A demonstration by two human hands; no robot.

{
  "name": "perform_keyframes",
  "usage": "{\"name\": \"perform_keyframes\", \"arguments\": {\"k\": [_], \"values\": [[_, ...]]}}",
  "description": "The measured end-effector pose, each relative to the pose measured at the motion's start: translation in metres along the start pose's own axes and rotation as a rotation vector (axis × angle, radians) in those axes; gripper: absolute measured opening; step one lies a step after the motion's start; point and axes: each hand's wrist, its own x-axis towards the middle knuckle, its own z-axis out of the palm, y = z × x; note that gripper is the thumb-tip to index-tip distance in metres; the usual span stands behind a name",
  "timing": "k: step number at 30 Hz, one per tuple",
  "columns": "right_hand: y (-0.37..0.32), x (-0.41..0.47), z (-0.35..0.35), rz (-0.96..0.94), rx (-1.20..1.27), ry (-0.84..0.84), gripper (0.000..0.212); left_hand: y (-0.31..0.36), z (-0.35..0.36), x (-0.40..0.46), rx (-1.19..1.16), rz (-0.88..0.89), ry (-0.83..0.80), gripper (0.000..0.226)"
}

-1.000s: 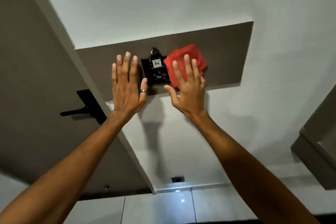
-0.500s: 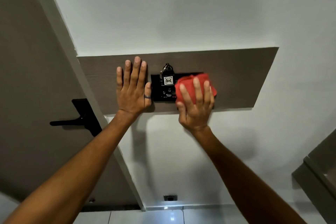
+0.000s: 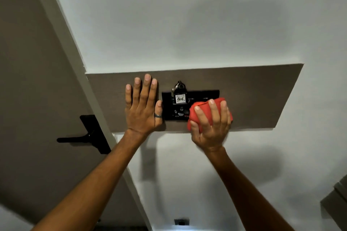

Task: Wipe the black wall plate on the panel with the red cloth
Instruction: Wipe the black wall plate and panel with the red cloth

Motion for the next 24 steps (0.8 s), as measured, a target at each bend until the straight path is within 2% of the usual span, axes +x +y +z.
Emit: {"name": "perform_keyframes", "arguments": {"k": [3, 4, 7, 8, 11, 12, 14, 15, 18, 19, 22, 24], "values": [[-0.024, 0.026, 0.008, 0.230, 0.042, 0.069, 0.039, 0.001, -0.003, 0.004, -0.006, -0.001, -0.015, 0.062], [-0.029, 0.029, 0.007, 0.251, 0.077, 0.062, 0.040, 0.001, -0.004, 0.004, -0.016, -0.012, -0.025, 0.062], [0.001, 0.027, -0.001, -0.018, 0.074, 0.038, 0.040, 0.001, -0.001, 0.001, -0.014, 0.001, -0.003, 0.061], [0.008, 0.028, -0.001, -0.015, 0.074, 0.030, 0.039, 0.002, -0.001, 0.002, -0.009, 0.001, -0.002, 0.062], [-0.024, 0.031, 0.004, 0.331, 0.078, 0.070, 0.038, 0.000, -0.002, 0.002, -0.017, -0.012, -0.014, 0.063], [-0.035, 0.027, 0.006, 0.323, 0.077, 0.083, 0.039, 0.000, -0.003, 0.001, -0.016, -0.009, -0.015, 0.063], [-0.024, 0.026, 0.008, 0.127, 0.065, 0.067, 0.038, 0.001, -0.002, 0.003, -0.025, -0.002, -0.016, 0.063], [-0.014, 0.026, 0.007, 0.105, 0.075, 0.068, 0.037, 0.001, -0.002, 0.003, -0.033, -0.004, -0.015, 0.063], [-0.024, 0.031, 0.006, 0.386, 0.081, 0.100, 0.038, 0.000, -0.002, 0.002, -0.019, -0.009, -0.005, 0.063], [-0.035, 0.028, 0.007, 0.396, 0.054, 0.082, 0.039, 0.001, -0.003, 0.002, -0.024, -0.012, -0.007, 0.064], [-0.026, 0.033, 0.007, 0.115, 0.042, 0.056, 0.038, 0.000, 0.001, 0.000, -0.032, 0.003, 0.005, 0.064], [-0.011, 0.055, 0.012, 0.167, 0.038, 0.099, 0.037, 0.000, 0.002, 0.002, -0.003, 0.010, 0.020, 0.064]]}}
